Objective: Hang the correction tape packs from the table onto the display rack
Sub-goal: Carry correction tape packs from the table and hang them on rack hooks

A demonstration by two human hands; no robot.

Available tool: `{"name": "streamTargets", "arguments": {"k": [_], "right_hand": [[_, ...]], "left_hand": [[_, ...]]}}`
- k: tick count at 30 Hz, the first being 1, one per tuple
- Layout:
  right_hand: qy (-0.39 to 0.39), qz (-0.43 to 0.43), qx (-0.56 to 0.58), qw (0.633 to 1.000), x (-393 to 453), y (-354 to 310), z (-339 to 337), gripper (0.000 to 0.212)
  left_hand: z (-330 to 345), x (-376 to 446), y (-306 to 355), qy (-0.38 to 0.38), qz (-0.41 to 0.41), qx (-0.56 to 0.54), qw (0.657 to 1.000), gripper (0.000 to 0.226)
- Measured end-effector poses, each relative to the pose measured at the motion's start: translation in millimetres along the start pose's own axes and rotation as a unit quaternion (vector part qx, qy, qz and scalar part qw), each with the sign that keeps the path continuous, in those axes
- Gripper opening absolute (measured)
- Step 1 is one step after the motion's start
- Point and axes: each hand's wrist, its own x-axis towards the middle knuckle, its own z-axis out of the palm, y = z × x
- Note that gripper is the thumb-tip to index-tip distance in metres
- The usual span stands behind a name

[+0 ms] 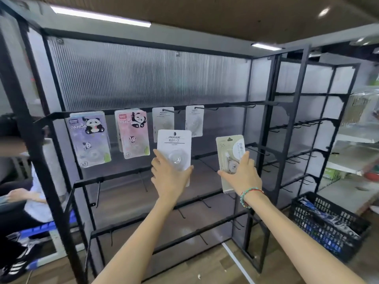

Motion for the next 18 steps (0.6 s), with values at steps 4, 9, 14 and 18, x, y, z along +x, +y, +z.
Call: {"name": "streamTargets", "arguments": {"k": [4,9,14,18], "right_hand": [[-0.003,-0.031,0.019,0.999,53,0,11,0.111],[-0.015,-0.077,0.048,0.996,122,-5,18,0.111],[-0.022,-0.127,0.063,0.990,176,-11,20,0.112],[-0.024,-0.157,0.084,0.984,201,-10,22,0.111]], "left_hand": [[24,29,14,0.028,-0.006,0.018,0.999,0.123],[48,62,34,0.081,-0.019,0.017,0.996,0.122],[69,81,50,0.123,-0.041,0.027,0.991,0.122],[83,87,58,0.154,-0.042,0.041,0.986,0.121]]}}
